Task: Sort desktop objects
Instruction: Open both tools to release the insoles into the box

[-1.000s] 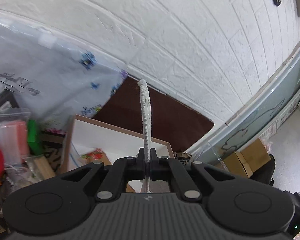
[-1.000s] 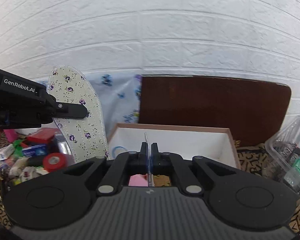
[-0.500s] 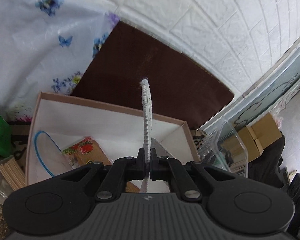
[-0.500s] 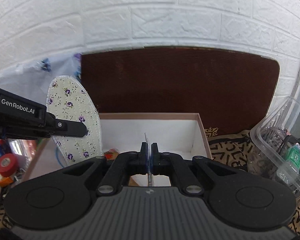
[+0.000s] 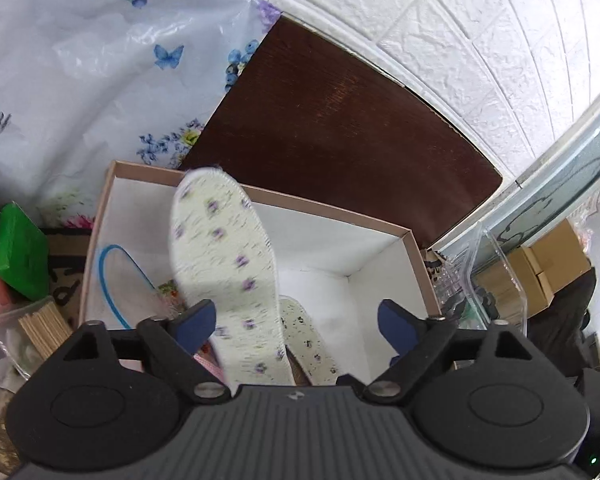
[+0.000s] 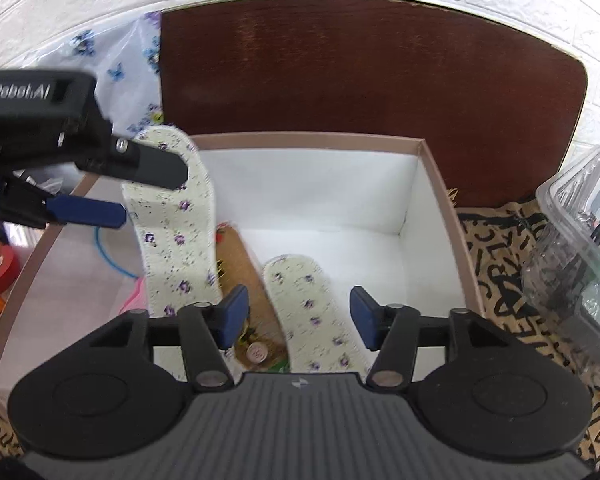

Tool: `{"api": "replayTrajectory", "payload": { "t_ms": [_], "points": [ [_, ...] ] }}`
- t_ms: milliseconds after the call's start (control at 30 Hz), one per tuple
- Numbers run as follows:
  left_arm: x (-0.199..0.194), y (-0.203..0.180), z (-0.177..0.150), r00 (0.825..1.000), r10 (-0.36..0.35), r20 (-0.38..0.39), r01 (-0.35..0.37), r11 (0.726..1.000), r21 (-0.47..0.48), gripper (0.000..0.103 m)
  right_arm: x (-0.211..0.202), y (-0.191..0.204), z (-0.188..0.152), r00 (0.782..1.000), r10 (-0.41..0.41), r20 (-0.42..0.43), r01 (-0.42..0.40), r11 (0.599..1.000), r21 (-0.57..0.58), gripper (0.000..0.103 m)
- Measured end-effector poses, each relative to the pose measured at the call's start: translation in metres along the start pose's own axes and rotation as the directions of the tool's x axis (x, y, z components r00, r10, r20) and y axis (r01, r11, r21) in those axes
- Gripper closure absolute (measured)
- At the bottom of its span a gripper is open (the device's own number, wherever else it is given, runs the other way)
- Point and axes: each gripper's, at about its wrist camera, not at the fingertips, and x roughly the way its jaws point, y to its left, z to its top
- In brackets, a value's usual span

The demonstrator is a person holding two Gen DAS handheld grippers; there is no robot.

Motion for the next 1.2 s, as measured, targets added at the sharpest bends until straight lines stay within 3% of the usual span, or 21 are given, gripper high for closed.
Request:
{"api": "replayTrajectory", "payload": {
  "t_ms": [67, 100, 333, 533, 600, 667, 800, 933, 1000, 1067, 1133, 1200],
  "points": [
    [-0.002, -0.003, -0.002, 1.000, -0.008, -0.020, 0.009, 1.000, 0.026, 0.007, -0.002, 0.002, -0.002, 1.000, -0.002, 0.000, 0.002, 1.000, 0.005, 0.026],
    [-0.002, -0.005, -0.004, 0.999, -0.016, -0.033, 0.017, 0.999, 0.036, 0.007, -0.003, 0.003, -0.002, 1.000, -0.002, 0.002, 0.002, 1.000, 0.007, 0.025],
    [-0.004, -0.010, -0.015, 0.997, -0.032, -0.067, 0.035, 0.999, 0.038, 0.007, -0.006, 0.011, -0.004, 1.000, 0.012, -0.004, -0.012, 1.000, 0.001, 0.023],
    [-0.030, 0.002, -0.010, 1.000, -0.015, 0.017, 0.016, 1.000, -0.011, 0.007, 0.000, 0.020, -0.001, 0.999, 0.048, -0.004, -0.048, 0.999, -0.014, 0.023],
    [-0.040, 0.010, -0.006, 0.999, 0.011, 0.051, -0.009, 1.000, -0.030, 0.007, 0.006, 0.028, 0.002, 0.997, 0.072, -0.004, -0.072, 0.997, -0.031, 0.026],
    [-0.046, 0.018, -0.001, 0.996, 0.038, 0.082, -0.033, 0.998, -0.058, 0.007, 0.012, 0.038, 0.007, 0.994, 0.109, -0.009, -0.110, 0.993, -0.041, 0.045],
    [-0.056, 0.033, 0.007, 0.990, 0.064, 0.129, -0.048, 0.991, -0.122, 0.007, 0.022, 0.059, 0.018, 0.983, 0.182, -0.012, -0.183, 0.980, -0.079, 0.062],
    [-0.054, 0.041, 0.011, 0.989, 0.073, 0.130, -0.055, 0.989, -0.139, 0.007, 0.042, 0.075, 0.025, 0.981, 0.188, -0.057, -0.193, 0.974, -0.121, 0.064],
    [-0.052, 0.045, 0.010, 0.990, 0.075, 0.118, -0.058, 0.988, -0.145, 0.007, 0.067, 0.074, 0.023, 0.977, 0.122, -0.174, -0.141, 0.985, -0.100, 0.064],
    [-0.050, 0.049, 0.007, 0.991, 0.076, 0.107, -0.059, 0.987, -0.151, 0.007, 0.086, 0.062, 0.019, 0.951, 0.101, -0.291, -0.109, 0.994, -0.014, 0.064],
    [-0.049, 0.051, 0.005, 0.992, 0.074, 0.101, -0.058, 0.986, -0.154, 0.007, 0.086, 0.051, 0.018, 0.948, 0.120, -0.296, -0.113, 0.993, 0.041, 0.064],
    [-0.048, 0.052, 0.004, 0.993, 0.073, 0.095, -0.057, 0.985, -0.163, 0.007, 0.082, 0.049, 0.017, 0.954, 0.091, -0.287, -0.093, 0.996, 0.005, 0.063]
  ]
}}
